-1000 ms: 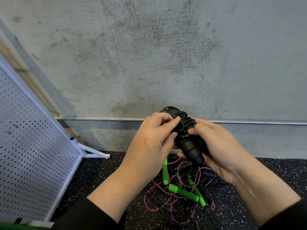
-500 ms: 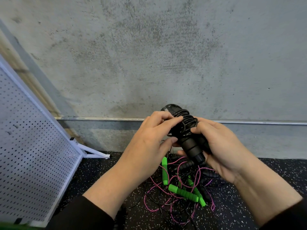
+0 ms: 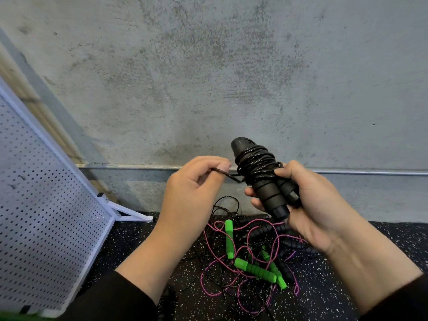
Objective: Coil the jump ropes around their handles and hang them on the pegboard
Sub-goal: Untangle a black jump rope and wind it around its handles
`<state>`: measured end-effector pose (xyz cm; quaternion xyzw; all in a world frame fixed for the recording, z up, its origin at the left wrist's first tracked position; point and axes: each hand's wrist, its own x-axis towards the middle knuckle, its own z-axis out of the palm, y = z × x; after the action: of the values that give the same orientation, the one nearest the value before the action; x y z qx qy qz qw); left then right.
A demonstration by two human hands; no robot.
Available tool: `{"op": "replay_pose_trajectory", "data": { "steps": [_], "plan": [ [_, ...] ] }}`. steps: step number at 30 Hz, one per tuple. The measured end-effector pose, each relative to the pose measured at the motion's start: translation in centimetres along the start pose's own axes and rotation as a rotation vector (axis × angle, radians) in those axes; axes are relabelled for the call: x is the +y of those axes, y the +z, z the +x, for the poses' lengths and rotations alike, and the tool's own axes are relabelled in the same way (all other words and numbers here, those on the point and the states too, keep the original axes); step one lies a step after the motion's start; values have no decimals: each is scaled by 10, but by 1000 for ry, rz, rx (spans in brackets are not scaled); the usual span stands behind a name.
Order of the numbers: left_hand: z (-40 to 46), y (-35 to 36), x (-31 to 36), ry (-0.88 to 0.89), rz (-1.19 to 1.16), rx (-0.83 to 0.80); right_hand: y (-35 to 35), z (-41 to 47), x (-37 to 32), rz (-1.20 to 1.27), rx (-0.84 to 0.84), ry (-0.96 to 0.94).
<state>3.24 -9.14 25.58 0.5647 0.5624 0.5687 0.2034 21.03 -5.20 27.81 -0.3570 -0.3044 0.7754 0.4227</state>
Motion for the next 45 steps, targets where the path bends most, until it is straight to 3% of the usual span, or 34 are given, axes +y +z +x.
{"op": "replay_pose_trajectory", "data": {
  "steps": [5,10,13,18,22,26,29,32,37,45],
  "plan": [
    [8,-14,-2,-192,-176,-28,-7,1,-7,79,-27,15],
    [3,-16,3,-144,-695,-245,-8,4,-5,115,-38,41],
    [-2,-10,5,-105,-788,-281,-5,5,-4,38,-28,-5],
    [-4,-2,7,36,-327,-231,2,5,2,-101,-71,-53],
    [-3,-1,11,59,-150,-58,4,4,10,-161,-81,-8],
    [-7,3,12,83,11,-54,4,4,14,-198,-28,-57],
    [-8,7,13,269,211,10,6,3,16,-211,-32,-94],
    [-8,9,12,312,237,49,7,4,20,-199,-54,-115],
    [-3,5,11,206,214,2,4,5,21,-157,-113,-119],
    [3,1,5,274,239,-65,3,5,23,-205,-128,-124]
  ]
}}
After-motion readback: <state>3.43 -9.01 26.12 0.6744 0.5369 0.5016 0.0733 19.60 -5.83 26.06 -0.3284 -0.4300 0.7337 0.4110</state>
